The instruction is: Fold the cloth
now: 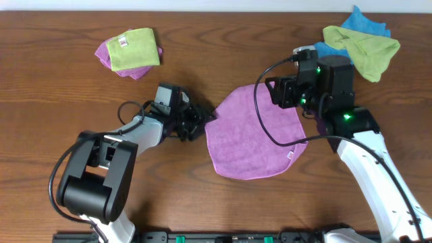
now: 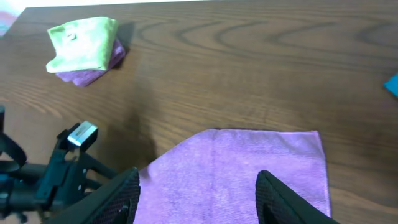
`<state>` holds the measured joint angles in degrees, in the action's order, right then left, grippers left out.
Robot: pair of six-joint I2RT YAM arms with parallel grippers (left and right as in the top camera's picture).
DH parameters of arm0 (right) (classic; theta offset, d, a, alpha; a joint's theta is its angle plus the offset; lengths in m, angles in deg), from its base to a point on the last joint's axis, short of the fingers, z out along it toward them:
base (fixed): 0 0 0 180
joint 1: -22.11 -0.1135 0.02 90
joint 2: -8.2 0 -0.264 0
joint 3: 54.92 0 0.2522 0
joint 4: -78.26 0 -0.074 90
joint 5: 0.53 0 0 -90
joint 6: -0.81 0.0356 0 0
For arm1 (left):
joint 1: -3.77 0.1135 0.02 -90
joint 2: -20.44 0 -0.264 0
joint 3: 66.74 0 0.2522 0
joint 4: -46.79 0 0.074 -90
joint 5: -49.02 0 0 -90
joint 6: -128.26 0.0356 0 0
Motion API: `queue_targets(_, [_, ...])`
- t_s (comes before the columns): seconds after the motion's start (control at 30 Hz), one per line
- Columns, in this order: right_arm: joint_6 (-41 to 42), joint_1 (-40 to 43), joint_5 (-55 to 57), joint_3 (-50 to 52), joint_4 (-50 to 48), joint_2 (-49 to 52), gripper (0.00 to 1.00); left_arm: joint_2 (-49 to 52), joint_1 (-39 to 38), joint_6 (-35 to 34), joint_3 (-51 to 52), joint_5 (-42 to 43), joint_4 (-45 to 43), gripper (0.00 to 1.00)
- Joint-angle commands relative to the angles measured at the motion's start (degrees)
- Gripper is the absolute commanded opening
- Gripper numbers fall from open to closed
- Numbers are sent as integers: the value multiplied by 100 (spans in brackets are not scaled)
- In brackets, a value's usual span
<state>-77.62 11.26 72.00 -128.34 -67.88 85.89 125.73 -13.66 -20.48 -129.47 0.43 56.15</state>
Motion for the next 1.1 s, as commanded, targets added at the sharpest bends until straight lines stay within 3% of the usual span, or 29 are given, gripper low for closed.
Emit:
queue_targets(0.0, [63,-48,-251,-98,4,-109,59,103,-2,-24,39,-273,-275,28])
queue_targets(0.1, [63,-48,-251,-98,63,-109,58,190,-2,-24,39,-289,-658,8])
queue_targets(0.13, [63,-48,-251,-98,122,-109,58,216,-2,-24,39,-289,-763,6])
queue_targets(0.4, [-140,-50,-94,-68,1429,-107,49,240,101,98,13,-304,-1587,6])
queue_targets(0.8, [-234,-446,94,275,1976,0,49,238,345,1200,-916,-109,-1220,7])
queue_targets(0.87, [-216,-527,120,278,1967,0,50,238,369,1373,-1084,-87,-984,29])
queue_targets(1.07, [-87,-579,122,278,2000,0,50,238,444,1545,-1134,-70,-817,51])
